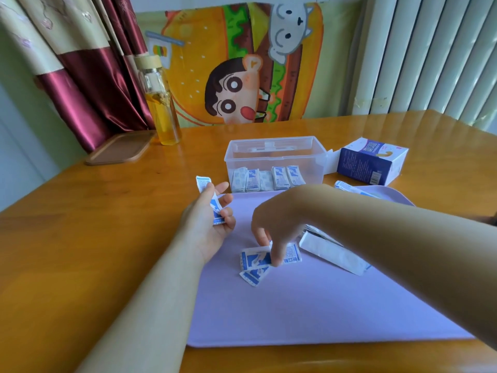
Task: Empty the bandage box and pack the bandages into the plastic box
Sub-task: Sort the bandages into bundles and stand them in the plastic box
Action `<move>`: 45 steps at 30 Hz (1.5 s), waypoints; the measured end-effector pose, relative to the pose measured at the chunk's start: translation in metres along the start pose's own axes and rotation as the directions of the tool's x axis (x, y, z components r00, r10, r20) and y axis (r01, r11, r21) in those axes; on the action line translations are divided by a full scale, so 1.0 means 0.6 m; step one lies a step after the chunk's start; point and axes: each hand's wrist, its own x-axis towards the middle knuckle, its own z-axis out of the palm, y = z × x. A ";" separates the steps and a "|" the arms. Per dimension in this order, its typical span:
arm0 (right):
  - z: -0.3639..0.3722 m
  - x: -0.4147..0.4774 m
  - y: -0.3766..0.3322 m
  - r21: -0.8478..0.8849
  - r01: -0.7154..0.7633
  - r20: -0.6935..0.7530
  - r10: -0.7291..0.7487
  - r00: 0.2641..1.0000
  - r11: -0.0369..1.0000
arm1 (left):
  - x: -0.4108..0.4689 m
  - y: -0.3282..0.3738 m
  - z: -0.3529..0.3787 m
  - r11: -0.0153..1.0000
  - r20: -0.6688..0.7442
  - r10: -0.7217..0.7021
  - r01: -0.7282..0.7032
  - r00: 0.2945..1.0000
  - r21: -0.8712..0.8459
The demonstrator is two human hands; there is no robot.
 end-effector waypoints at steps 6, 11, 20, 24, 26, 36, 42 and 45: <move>0.015 -0.003 0.012 0.130 0.014 -0.038 -0.009 0.999 0.991 | 0.006 -0.002 -0.003 0.999 0.012 0.041 -0.042 0.999 0.022; 0.024 -0.015 0.023 0.193 0.034 -0.163 -0.002 0.987 0.981 | 0.004 0.001 -0.002 0.997 0.009 0.071 -0.072 0.997 0.038; 0.050 -0.051 0.031 0.891 0.318 -0.433 0.401 0.807 0.323 | -0.046 -0.018 0.033 0.959 0.217 -0.267 0.282 0.939 -0.040; 0.051 -0.066 0.018 0.728 0.156 -0.552 0.435 0.711 0.668 | -0.082 -0.034 0.059 0.940 0.339 -0.302 0.337 0.891 -0.049; 0.055 -0.076 0.030 0.639 0.091 -0.635 0.457 0.623 0.764 | -0.083 -0.036 0.063 0.938 0.348 -0.292 0.338 0.891 -0.077; 0.123 -0.154 0.076 0.435 -0.304 -0.392 0.482 0.783 0.847 | -0.069 -0.050 0.068 0.933 0.242 -0.202 0.261 0.949 -0.248; 0.151 -0.126 0.072 0.513 -0.371 -0.369 0.589 0.719 0.774 | -0.068 -0.057 0.058 0.940 0.199 -0.240 0.279 0.950 -0.197; 0.149 -0.125 0.078 0.638 -0.307 -0.341 0.616 0.710 0.706 | -0.069 -0.057 0.056 0.935 0.175 -0.239 0.275 0.955 -0.224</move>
